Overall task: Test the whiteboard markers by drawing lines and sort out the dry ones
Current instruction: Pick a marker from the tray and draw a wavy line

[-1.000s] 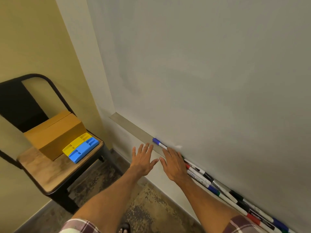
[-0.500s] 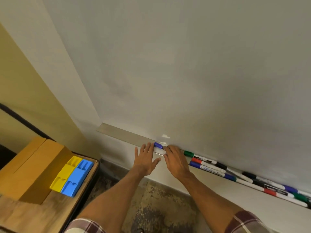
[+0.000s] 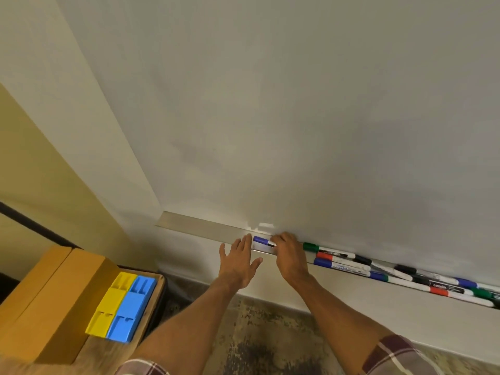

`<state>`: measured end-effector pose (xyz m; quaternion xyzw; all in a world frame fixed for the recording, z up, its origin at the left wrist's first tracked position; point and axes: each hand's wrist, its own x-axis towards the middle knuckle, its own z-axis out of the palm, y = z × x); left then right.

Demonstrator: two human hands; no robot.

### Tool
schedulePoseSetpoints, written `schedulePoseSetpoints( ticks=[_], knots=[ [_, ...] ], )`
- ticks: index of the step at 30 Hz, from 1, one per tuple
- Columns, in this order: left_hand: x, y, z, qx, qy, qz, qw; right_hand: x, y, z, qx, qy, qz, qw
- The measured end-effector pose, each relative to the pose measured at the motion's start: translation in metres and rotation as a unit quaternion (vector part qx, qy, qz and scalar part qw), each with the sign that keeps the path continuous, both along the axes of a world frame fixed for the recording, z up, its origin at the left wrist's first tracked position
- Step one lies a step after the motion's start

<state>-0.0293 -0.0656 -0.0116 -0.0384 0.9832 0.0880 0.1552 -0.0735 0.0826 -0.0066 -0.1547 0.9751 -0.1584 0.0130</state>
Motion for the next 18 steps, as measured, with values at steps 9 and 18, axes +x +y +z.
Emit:
schedulePoseSetpoints(
  ticks=[9, 18],
  knots=[
    [-0.012, 0.011, 0.032, 0.002, 0.118, -0.076, 0.99, 0.009, 0.017, 0.021, 0.019, 0.038, 0.038, 0.998],
    [-0.02, 0.042, 0.047, 0.001, 0.178, -0.18, 0.967, 0.015, 0.056, 0.039, 0.061, 0.108, 0.091, 0.988]
  ],
)
